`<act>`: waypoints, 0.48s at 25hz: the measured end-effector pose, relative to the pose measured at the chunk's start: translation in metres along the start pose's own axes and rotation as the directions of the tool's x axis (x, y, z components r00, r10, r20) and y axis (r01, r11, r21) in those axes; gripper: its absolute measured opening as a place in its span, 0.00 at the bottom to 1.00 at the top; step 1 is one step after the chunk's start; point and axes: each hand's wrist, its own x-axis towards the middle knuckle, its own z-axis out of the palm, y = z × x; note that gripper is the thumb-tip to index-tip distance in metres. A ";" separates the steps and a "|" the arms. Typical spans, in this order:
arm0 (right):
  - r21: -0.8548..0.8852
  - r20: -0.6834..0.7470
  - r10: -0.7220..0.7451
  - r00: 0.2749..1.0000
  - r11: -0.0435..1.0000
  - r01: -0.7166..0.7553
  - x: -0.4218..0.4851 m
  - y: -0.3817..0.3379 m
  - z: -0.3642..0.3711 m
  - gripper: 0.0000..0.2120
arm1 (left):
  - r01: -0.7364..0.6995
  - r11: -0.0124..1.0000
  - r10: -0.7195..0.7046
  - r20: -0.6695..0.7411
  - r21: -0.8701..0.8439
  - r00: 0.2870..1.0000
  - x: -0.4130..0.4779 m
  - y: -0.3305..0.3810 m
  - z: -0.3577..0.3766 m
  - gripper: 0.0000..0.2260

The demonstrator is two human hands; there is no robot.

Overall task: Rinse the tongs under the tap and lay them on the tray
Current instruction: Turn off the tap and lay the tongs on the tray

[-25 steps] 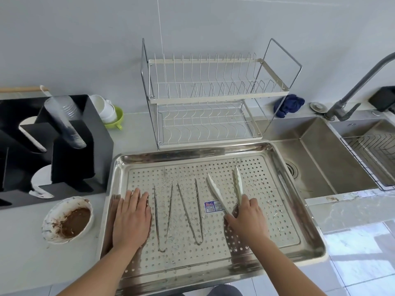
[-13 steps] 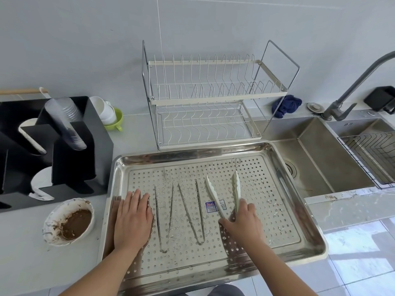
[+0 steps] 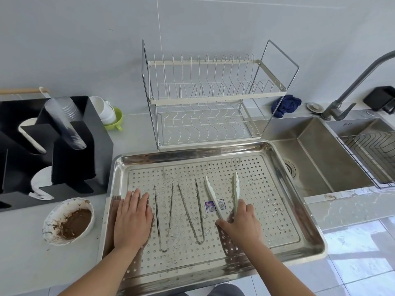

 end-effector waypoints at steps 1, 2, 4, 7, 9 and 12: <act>-0.004 0.001 -0.005 1.000 1.000 0.005 0.000 0.000 0.000 0.47 | -0.001 1.000 0.001 -0.002 0.000 1.000 0.000 0.000 0.000 0.25; -0.007 0.003 -0.012 1.000 1.000 0.012 -0.001 0.000 -0.001 0.47 | -0.001 1.000 0.001 0.001 -0.002 1.000 0.000 0.000 0.000 0.25; -0.008 0.005 -0.020 1.000 1.000 0.020 -0.001 0.000 -0.001 0.46 | -0.002 1.000 0.002 0.005 0.001 1.000 0.000 0.000 0.000 0.25; 0.001 0.005 -0.025 1.000 1.000 0.025 -0.001 0.000 0.000 0.45 | -0.001 1.000 0.001 0.000 -0.004 1.000 -0.001 0.000 -0.001 0.26; 0.019 0.000 -0.026 1.000 0.999 0.026 0.000 0.001 0.001 0.46 | -0.003 1.000 0.003 0.003 -0.008 1.000 -0.001 0.000 -0.002 0.26; 0.065 0.007 -0.016 1.000 0.998 0.015 0.001 0.003 0.002 0.53 | 0.001 1.000 -0.001 0.015 -0.013 1.000 -0.002 0.000 -0.002 0.26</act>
